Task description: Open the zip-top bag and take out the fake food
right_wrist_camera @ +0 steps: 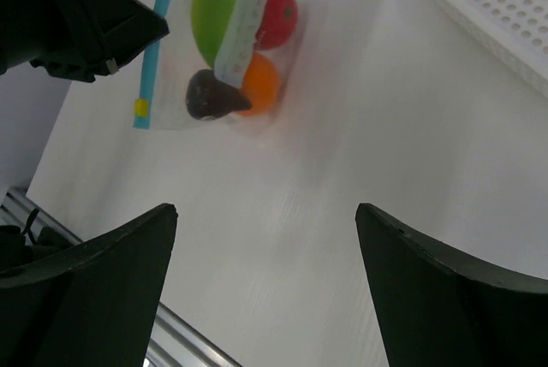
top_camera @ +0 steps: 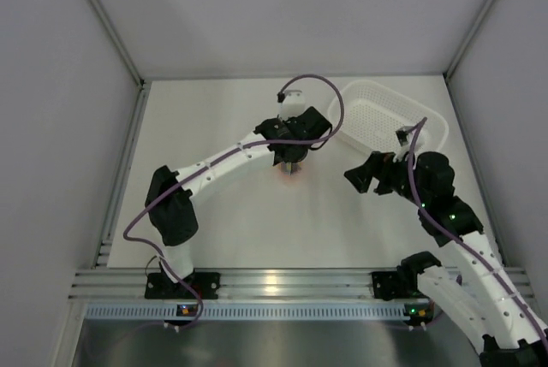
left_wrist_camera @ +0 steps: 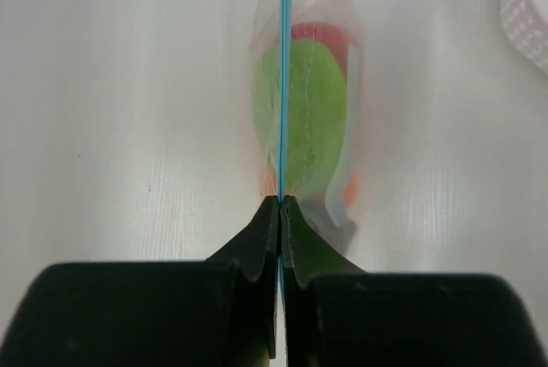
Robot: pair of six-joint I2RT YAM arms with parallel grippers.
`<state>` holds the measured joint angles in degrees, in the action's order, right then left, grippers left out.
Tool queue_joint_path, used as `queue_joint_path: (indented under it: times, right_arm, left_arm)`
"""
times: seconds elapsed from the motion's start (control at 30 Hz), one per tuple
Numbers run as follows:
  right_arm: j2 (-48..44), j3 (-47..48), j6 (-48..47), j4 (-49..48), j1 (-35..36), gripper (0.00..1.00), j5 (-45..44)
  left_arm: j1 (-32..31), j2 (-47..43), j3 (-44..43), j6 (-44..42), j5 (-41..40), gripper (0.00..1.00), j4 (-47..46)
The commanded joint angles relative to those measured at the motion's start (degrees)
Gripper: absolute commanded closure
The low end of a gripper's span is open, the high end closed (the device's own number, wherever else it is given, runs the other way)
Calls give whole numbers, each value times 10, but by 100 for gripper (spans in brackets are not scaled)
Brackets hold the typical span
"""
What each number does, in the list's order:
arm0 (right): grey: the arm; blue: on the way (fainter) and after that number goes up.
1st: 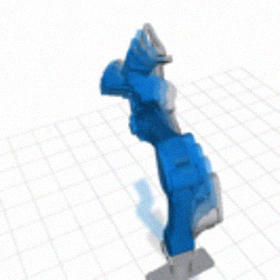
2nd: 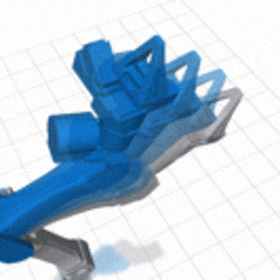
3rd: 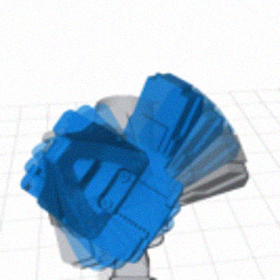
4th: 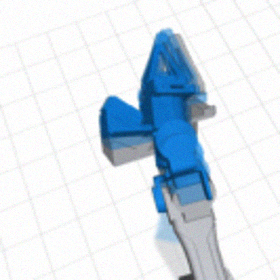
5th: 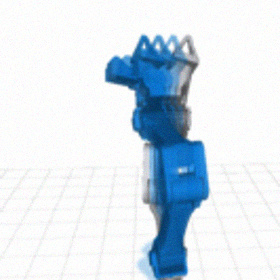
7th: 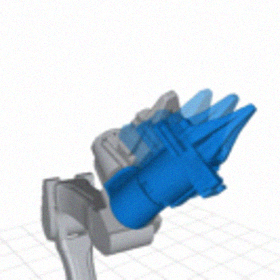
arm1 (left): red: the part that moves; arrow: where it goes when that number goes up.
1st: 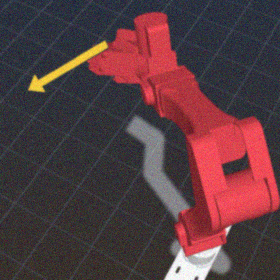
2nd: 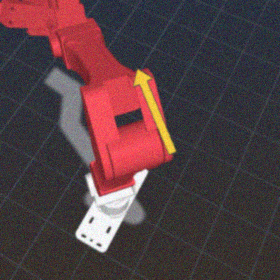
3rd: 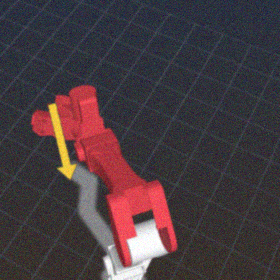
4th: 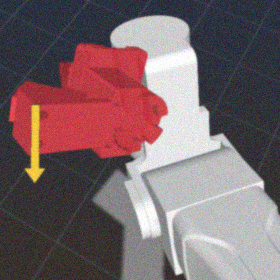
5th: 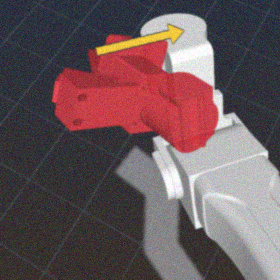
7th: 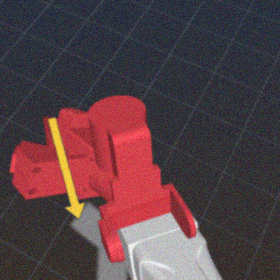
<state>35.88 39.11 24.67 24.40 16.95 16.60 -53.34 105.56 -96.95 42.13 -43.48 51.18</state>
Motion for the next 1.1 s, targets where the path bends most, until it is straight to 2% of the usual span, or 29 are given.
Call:
queue_joint_path:
  times: [0.0,0.13,0.17,0.2,0.27,0.3,0.43,0.5,0.57,0.77,0.87,1.07]
  right_arm:
    - [28,32,-11,-94,63,13,-6]
    - [79,59,-46,-114,178,14,-119]
    - [89,61,-61,-125,224,14,-140]
    - [109,63,-71,-135,246,15,-188]
    - [132,69,-101,-161,303,17,-231]
    - [154,73,-108,-169,319,18,-266]
    - [212,95,-127,-203,376,24,-305]
    - [240,98,-129,-229,388,26,-312]
    - [258,98,-130,-239,398,32,-324]
    - [276,79,-132,-302,399,40,-358]
    - [277,73,-146,-320,397,41,-362]
    - [288,60,-155,-370,374,52,-288]
  left_arm:
    - [9,-33,-58,20,21,100,-6]
    - [16,-35,-76,60,30,100,-4]
    - [17,-41,-75,92,35,100,-5]
    - [20,-45,-74,109,41,100,-5]
    - [29,-52,-71,155,66,100,-5]
    - [31,-54,-71,168,73,100,-6]
    - [34,-64,-59,252,97,100,-5]
    - [34,-79,-33,286,97,100,-5]
    - [34,-92,-12,336,95,100,-5]
    - [34,-157,71,423,91,100,-12]
    - [34,-184,97,429,95,100,-23]
    - [34,-219,121,437,104,100,-31]
